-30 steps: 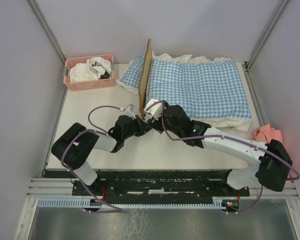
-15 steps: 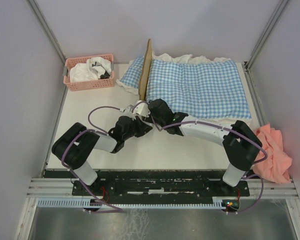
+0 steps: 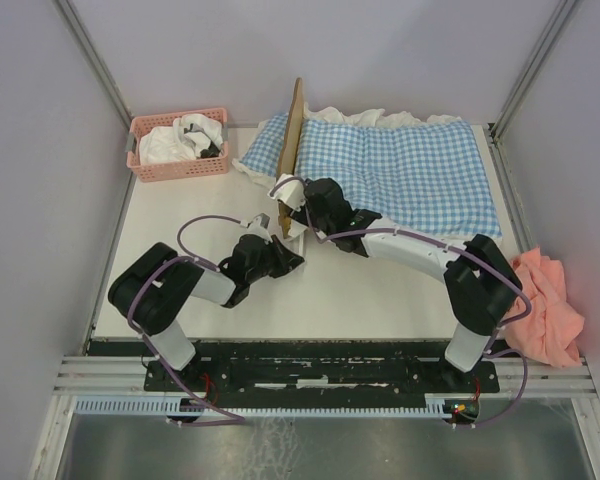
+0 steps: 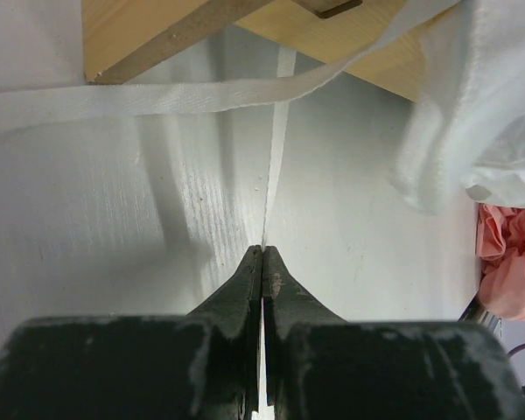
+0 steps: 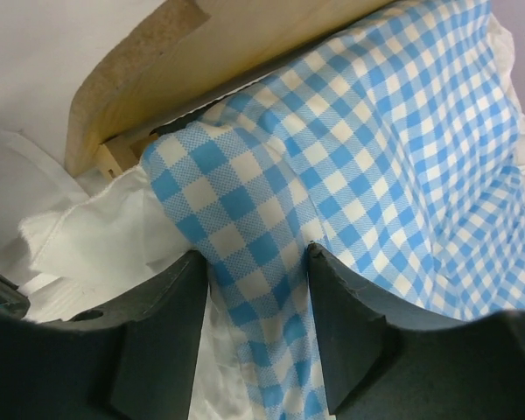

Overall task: Set up the pet bed
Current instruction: Tie the ropes to the bed frame.

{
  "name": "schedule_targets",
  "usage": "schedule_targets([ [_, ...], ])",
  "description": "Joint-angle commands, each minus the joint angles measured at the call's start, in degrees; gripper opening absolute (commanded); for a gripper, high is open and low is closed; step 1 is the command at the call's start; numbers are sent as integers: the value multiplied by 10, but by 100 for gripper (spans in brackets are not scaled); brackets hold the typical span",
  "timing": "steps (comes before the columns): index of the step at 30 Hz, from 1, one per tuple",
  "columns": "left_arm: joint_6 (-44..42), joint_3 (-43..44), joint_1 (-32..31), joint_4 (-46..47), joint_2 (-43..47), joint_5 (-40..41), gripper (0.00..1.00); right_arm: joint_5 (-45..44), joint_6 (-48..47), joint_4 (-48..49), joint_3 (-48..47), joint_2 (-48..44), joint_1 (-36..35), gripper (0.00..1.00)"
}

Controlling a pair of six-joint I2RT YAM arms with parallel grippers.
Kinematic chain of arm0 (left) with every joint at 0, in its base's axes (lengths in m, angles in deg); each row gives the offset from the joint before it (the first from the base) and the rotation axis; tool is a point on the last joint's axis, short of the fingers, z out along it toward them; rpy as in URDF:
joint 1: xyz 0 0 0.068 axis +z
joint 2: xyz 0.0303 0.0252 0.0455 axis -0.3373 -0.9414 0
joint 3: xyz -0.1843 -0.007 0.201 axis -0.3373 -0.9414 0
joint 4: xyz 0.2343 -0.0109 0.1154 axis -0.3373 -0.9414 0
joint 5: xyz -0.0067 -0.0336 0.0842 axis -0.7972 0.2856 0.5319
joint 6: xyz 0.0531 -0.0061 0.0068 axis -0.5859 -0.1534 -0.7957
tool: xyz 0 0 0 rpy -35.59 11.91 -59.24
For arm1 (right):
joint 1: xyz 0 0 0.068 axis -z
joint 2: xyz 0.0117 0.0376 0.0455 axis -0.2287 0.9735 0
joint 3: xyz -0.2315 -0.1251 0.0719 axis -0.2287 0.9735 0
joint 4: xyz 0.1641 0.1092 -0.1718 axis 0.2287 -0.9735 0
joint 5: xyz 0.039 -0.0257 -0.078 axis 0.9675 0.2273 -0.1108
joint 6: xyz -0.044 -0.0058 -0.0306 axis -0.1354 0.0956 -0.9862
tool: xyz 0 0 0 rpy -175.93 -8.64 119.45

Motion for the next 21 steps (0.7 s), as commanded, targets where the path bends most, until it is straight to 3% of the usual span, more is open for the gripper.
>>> schedule_targets([
  [1,-19,11,-4,3,8,-2,3,25,29,39,2,-1,0,60],
  [10,-39,62,-3,-101,58,-2,3,84,135,-3,80,-104,2,75],
  [19,-39,122,12,-212,96,-25,3,121,336,54,212,-212,3,73],
  [21,-31,131,21,-224,98,-40,3,150,327,109,259,-231,1,71],
])
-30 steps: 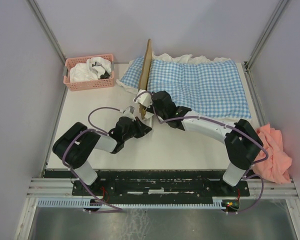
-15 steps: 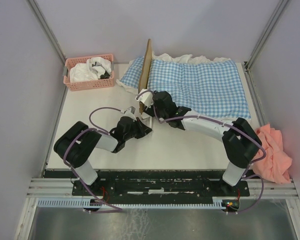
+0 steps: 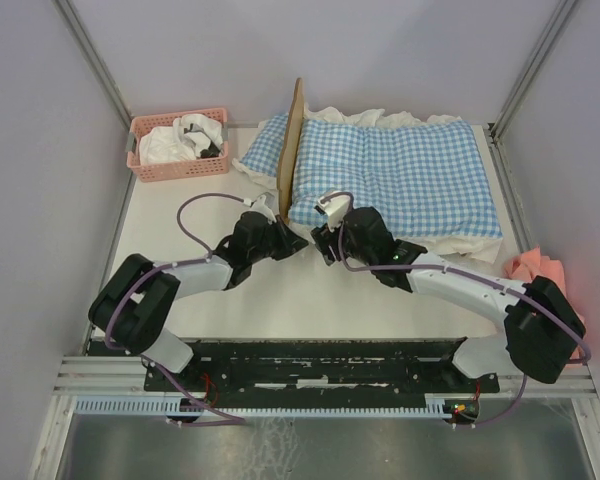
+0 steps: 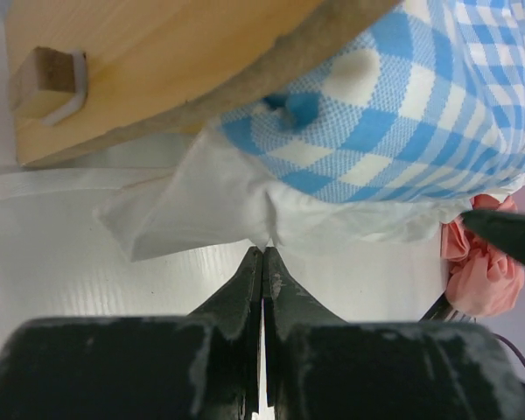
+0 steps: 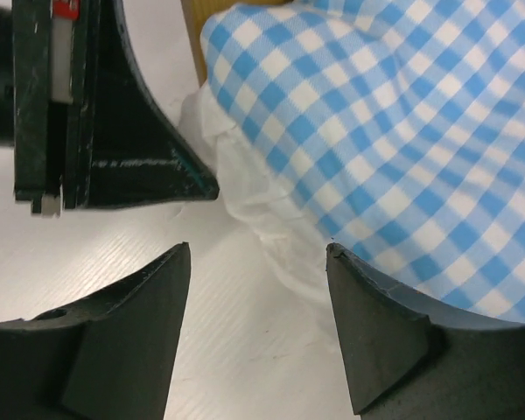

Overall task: Set up the pet bed
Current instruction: Tie the ropes to the bed frame.

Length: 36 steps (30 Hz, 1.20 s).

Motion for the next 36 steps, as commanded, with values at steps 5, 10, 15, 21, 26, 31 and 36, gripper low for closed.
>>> schedule_targets([
  [5,-15,61,25,-84,17,-55,3,132,-148,200,137,-48,-4,66],
  [10,-8,86,32,-98,-2,-88,3,207,-475,183,164,-47,-48,64],
  [15,-3,111,37,-116,-17,-104,3,149,-695,100,130,19,-113,47],
  [21,6,134,39,-128,-40,-128,3,16,-871,190,102,153,-156,54],
  [26,8,140,41,-131,-53,-137,3,-52,-981,238,23,276,-151,53],
  [31,9,140,44,-131,-56,-143,3,-78,-1036,218,-28,335,-134,53],
  [36,12,145,45,-133,-60,-146,3,-106,-1040,189,-52,350,-127,53],
])
